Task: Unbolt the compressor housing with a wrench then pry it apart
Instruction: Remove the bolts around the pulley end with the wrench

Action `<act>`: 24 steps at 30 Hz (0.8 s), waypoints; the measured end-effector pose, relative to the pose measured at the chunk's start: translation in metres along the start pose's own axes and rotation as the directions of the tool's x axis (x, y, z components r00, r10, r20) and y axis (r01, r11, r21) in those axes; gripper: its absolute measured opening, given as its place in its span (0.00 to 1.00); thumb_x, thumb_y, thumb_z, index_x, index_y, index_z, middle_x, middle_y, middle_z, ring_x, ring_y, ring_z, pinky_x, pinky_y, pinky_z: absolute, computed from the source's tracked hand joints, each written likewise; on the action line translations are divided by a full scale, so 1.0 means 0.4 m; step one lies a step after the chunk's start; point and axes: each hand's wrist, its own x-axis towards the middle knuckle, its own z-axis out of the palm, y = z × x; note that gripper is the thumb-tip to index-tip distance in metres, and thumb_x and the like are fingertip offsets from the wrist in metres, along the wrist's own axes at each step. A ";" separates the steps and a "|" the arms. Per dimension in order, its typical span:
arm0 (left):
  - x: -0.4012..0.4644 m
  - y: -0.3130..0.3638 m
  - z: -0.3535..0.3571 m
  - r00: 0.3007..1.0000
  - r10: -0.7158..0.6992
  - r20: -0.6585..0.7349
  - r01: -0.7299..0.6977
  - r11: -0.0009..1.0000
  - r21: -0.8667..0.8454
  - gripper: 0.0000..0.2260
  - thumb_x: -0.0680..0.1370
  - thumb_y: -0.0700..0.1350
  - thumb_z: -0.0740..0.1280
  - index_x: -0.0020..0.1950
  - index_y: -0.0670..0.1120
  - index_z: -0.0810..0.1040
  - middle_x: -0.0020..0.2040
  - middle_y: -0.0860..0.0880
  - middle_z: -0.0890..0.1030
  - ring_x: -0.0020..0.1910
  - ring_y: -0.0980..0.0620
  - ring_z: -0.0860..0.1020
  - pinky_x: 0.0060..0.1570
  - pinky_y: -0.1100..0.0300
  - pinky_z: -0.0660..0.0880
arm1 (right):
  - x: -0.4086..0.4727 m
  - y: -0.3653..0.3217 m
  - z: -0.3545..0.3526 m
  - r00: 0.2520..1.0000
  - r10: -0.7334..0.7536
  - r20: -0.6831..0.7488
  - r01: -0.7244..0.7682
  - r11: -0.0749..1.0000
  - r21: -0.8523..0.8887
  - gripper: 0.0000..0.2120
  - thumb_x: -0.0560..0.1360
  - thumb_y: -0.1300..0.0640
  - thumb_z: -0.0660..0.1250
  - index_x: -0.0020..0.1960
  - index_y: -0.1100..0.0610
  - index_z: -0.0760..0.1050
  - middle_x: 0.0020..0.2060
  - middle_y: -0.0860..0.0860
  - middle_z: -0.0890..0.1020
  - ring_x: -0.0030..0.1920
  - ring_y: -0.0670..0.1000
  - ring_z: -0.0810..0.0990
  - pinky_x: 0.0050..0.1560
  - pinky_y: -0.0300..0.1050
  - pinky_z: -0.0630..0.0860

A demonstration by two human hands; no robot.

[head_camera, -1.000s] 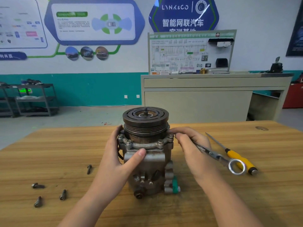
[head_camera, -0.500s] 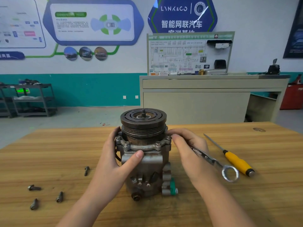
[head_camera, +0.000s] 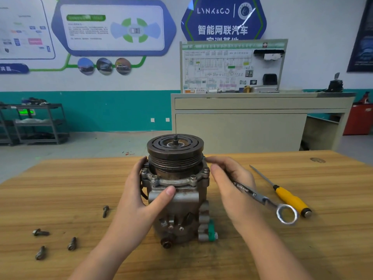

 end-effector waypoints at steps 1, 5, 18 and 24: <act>0.000 0.000 0.000 1.000 0.000 -0.001 0.000 1.000 -0.002 0.37 0.64 0.69 0.67 0.69 0.68 0.55 0.67 0.66 0.67 0.64 0.72 0.66 0.56 0.74 0.65 | 0.000 -0.001 0.000 1.000 0.007 -0.010 -0.007 1.000 0.014 0.06 0.70 0.52 0.68 0.46 0.47 0.79 0.33 0.47 0.80 0.36 0.43 0.80 0.35 0.30 0.73; -0.003 -0.001 0.001 1.000 0.007 -0.003 -0.007 1.000 0.005 0.35 0.66 0.66 0.67 0.69 0.69 0.55 0.66 0.69 0.67 0.62 0.75 0.65 0.53 0.77 0.65 | 0.001 0.001 -0.005 1.000 -0.007 0.001 0.007 0.999 -0.032 0.03 0.69 0.52 0.69 0.41 0.47 0.80 0.34 0.44 0.81 0.37 0.43 0.80 0.36 0.31 0.73; -0.003 -0.002 -0.001 1.000 0.008 0.003 -0.008 1.000 -0.001 0.42 0.63 0.70 0.66 0.74 0.62 0.56 0.68 0.63 0.69 0.65 0.67 0.68 0.60 0.67 0.66 | 0.000 0.001 -0.001 0.999 -0.022 0.025 0.023 0.999 -0.037 0.01 0.70 0.53 0.69 0.41 0.48 0.79 0.30 0.45 0.78 0.32 0.42 0.76 0.32 0.30 0.71; -0.003 0.000 0.000 1.000 0.015 0.003 -0.015 1.000 -0.016 0.41 0.63 0.70 0.66 0.73 0.63 0.57 0.68 0.64 0.69 0.64 0.67 0.69 0.58 0.69 0.66 | 0.001 0.003 -0.006 0.999 -0.046 0.001 0.046 0.998 -0.051 0.05 0.68 0.48 0.71 0.43 0.45 0.79 0.29 0.44 0.77 0.31 0.42 0.76 0.32 0.30 0.71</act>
